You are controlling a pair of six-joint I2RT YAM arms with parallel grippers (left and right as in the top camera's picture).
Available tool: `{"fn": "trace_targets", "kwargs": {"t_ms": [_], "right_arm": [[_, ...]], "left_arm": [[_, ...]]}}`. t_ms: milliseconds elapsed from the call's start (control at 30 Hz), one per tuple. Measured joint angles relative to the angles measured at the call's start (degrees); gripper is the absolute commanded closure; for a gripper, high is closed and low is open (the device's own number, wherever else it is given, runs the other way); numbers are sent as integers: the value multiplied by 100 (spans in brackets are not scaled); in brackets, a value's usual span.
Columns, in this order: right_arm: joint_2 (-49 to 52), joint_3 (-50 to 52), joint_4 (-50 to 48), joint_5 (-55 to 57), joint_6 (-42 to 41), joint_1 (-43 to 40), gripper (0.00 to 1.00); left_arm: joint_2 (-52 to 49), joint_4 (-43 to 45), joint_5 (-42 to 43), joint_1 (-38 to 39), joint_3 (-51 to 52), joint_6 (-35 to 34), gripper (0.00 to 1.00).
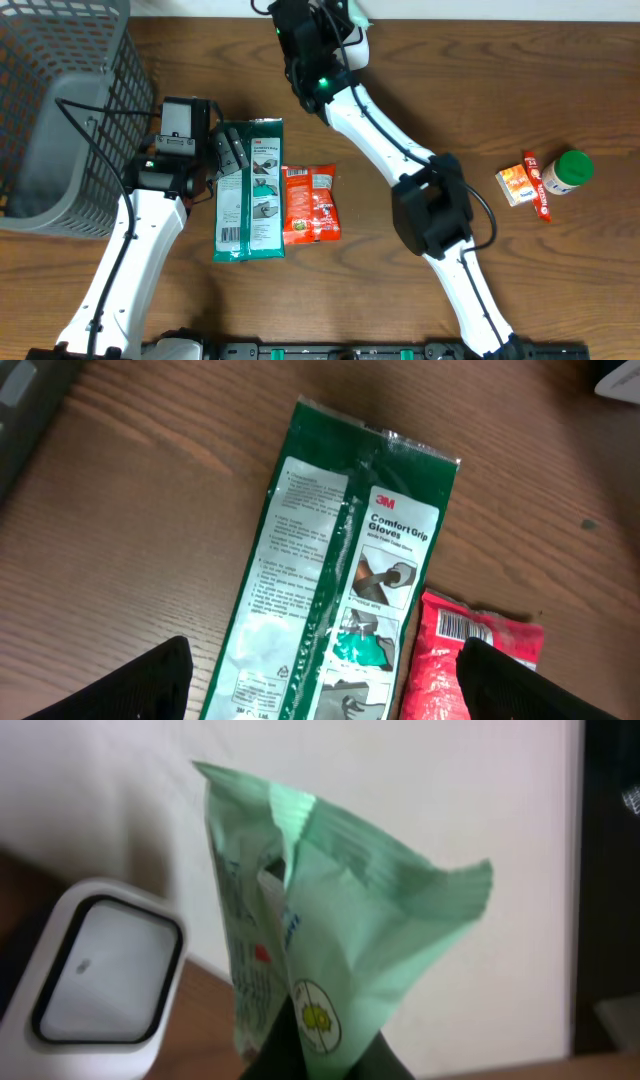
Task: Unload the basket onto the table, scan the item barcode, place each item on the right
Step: 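Hold the wipes pack against the white scanner with the right gripper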
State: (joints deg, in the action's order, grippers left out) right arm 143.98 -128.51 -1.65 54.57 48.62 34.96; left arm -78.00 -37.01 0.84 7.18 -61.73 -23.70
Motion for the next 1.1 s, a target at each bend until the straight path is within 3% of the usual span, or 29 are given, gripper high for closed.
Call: {"fn": "trace_targets", "kwargs": {"t_ms": [167,333,833,1100], "right_arm": [[433,-2,-1364,-20,1102,0,99],[756,-2,-1749,-361,1853,0,99],[1082,-2,-1445,-905,1755,-55,99],[1134,-2,-1858,-1158,2218,-140,99]], "left_arm": [[0,-2,0,0,0,-2,15],[0,-4,2,0,0,-2,15],[0,-7,2,0,0,0,15],[0,-7,2,0,0,-2,15]]}}
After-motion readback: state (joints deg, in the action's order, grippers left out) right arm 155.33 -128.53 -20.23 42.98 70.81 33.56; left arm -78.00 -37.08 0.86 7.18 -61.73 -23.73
